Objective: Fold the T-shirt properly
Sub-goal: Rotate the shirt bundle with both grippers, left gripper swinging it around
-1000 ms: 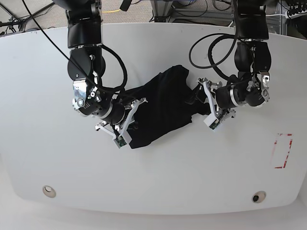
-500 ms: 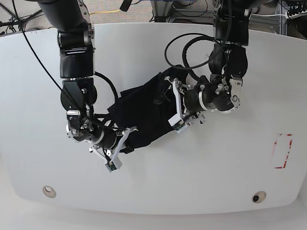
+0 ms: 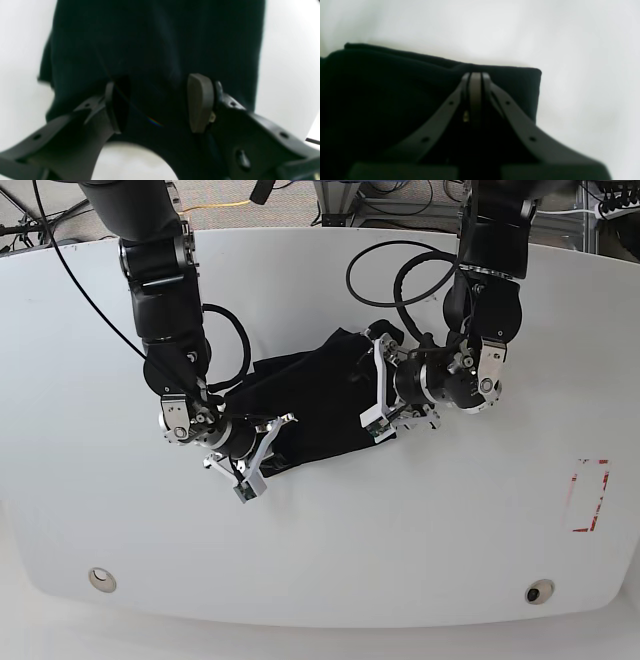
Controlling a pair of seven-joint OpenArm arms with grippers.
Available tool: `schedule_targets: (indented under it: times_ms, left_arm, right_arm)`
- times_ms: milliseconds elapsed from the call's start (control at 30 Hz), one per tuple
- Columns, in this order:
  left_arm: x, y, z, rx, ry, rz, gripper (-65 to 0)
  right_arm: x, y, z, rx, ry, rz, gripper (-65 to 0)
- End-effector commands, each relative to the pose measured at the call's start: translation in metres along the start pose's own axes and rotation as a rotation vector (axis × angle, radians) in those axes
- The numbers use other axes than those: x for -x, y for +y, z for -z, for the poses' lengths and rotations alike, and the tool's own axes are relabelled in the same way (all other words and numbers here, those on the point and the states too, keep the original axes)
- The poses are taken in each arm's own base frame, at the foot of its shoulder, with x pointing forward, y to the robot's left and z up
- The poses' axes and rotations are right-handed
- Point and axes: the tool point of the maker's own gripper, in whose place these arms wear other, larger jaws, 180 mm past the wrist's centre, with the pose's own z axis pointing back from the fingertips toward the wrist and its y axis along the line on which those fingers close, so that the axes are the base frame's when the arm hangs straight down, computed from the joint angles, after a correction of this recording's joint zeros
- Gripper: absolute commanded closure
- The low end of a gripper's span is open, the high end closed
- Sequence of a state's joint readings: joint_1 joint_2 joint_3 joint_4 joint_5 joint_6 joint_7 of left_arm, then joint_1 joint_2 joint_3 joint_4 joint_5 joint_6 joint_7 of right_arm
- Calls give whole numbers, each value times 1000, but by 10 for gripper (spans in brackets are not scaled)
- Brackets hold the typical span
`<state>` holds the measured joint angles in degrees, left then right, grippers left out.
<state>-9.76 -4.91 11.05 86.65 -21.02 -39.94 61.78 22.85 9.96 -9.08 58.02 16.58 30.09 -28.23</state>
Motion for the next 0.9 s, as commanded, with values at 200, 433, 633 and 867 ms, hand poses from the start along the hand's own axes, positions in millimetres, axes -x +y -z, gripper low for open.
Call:
schedule_targets:
  times_ms: [200, 433, 633, 867]
  left_arm:
    - [21, 44, 7, -10, 73, 38, -338]
    - [12, 67, 5, -29, 85, 92, -338]
    - [-16, 88, -4, -80, 82, 160, -338]
    - [-58, 114, -24, -159, 47, 228, -338]
  right_arm:
    - [25, -25, -35, 47, 16, 14, -2]
    - [49, 16, -56, -26, 27, 13, 0]
    - [46, 50, -62, -36, -22, 43, 0]
    - [12, 80, -84, -55, -35, -52, 0]
